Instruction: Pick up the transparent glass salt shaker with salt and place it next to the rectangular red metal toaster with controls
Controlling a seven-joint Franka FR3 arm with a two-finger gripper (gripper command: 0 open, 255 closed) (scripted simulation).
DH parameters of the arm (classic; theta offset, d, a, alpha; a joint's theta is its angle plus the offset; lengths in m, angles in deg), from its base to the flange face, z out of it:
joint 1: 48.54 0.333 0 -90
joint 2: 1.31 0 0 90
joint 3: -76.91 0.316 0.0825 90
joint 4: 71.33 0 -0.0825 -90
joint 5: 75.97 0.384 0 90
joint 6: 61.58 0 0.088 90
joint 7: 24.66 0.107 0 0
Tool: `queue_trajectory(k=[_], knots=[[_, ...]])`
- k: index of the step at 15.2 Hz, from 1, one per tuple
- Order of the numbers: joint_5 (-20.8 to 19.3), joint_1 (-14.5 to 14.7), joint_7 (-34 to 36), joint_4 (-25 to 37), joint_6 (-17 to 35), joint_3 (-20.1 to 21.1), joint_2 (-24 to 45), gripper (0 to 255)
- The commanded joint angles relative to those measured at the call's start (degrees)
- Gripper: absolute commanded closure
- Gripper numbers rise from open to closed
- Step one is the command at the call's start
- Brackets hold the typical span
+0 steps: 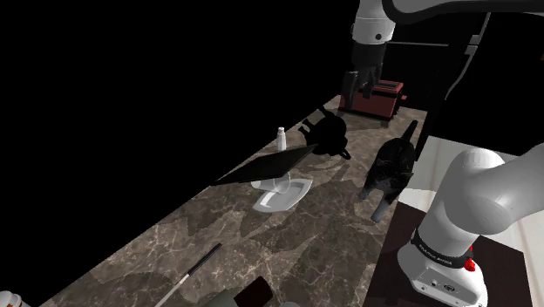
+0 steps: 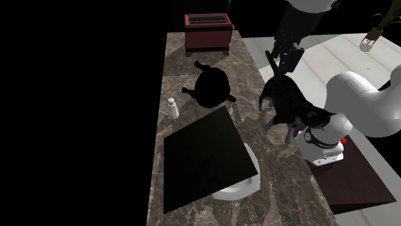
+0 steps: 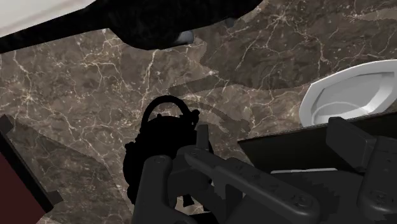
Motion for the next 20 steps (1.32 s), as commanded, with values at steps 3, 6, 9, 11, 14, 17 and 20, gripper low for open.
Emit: queue_trajectory(k=[3,6,9,11,14,17,20], knots=[[-0.4,0.1,-1.9,-1.2,4.2,-1.8,2.1,0],[-0.6,0.3,-4.9,-2.4,10.5,-4.5,5.8,0],[-0.4,0.8,-8.0,-2.8,16.7,-7.2,10.3,0],[0.1,1.2,-10.2,-2.6,20.6,-9.0,13.7,0],[1.5,2.0,-13.8,-1.5,26.2,-11.6,19.2,0],[3.9,3.1,-17.9,0.4,31.2,-14.2,25.2,0],[7.4,4.2,-22.7,3.1,35.5,-16.5,31.7,0]])
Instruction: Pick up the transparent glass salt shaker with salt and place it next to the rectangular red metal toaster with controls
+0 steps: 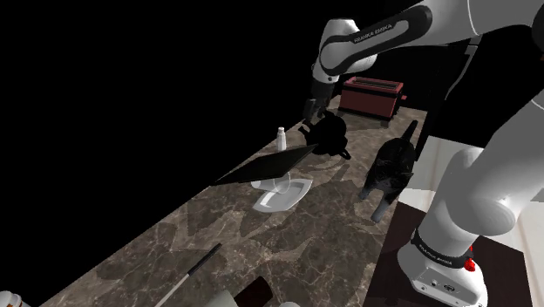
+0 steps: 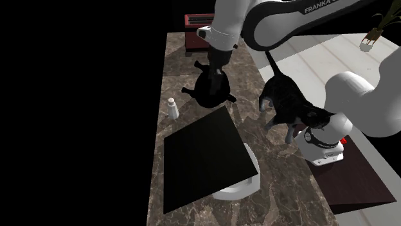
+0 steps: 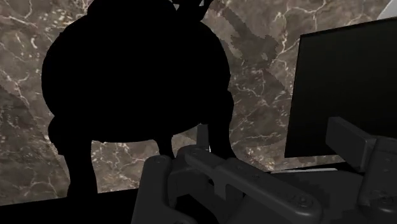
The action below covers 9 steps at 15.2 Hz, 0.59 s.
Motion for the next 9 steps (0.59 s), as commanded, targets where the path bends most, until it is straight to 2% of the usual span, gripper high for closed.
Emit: queue_trajectory(k=[1,5,9], knots=[[2.8,0.8,-3.5,2.1,3.1,-1.5,4.8,0],[9.9,1.6,-11.0,7.4,6.9,-3.3,14.0,0],[17.9,0.7,-18.6,14.3,8.7,-3.3,23.5,0]])
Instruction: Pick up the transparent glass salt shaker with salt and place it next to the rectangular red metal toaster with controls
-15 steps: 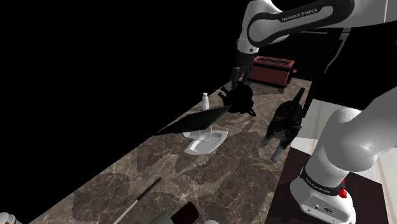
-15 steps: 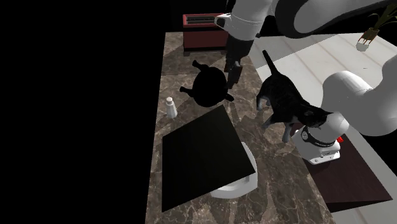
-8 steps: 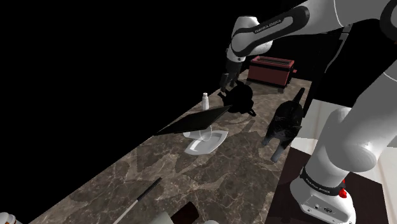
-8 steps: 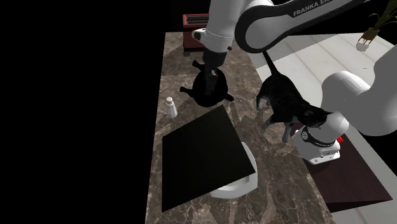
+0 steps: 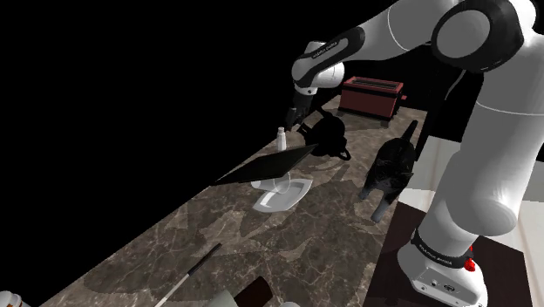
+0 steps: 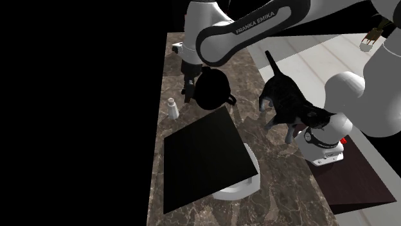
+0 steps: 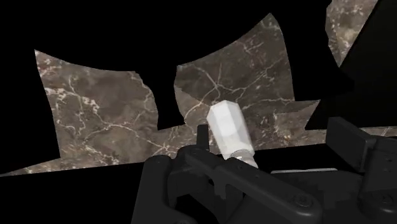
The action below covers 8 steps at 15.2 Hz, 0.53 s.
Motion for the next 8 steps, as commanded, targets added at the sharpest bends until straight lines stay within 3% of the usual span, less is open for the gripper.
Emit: queue_trajectory(k=[1,4,8], knots=[[4.1,-1.0,-4.1,3.7,0.6,0.3,4.8,0],[8.4,-2.6,-8.0,9.0,0.7,1.5,10.6,0],[9.7,-2.8,-8.8,8.9,2.7,2.2,12.8,0]])
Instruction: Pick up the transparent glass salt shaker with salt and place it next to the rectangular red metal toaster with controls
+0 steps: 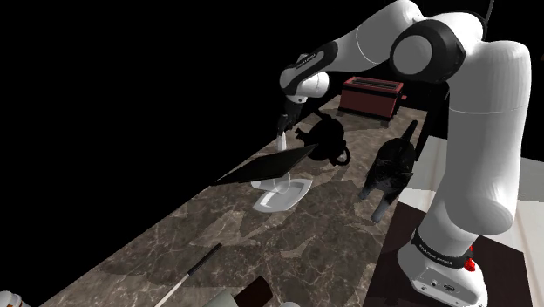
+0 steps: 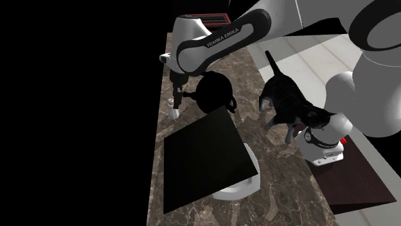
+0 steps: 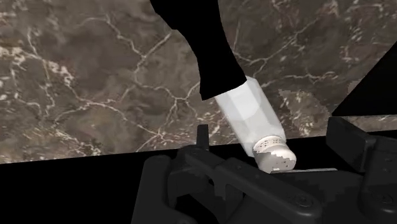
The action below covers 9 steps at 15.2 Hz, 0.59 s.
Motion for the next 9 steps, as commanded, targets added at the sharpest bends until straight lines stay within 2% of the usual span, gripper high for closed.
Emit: queue_trajectory(k=[1,9], knots=[[0.9,-0.2,-0.6,0.3,1.0,0.4,1.4,0],[1.8,-0.3,-1.1,0.3,2.3,0.9,2.8,0]])
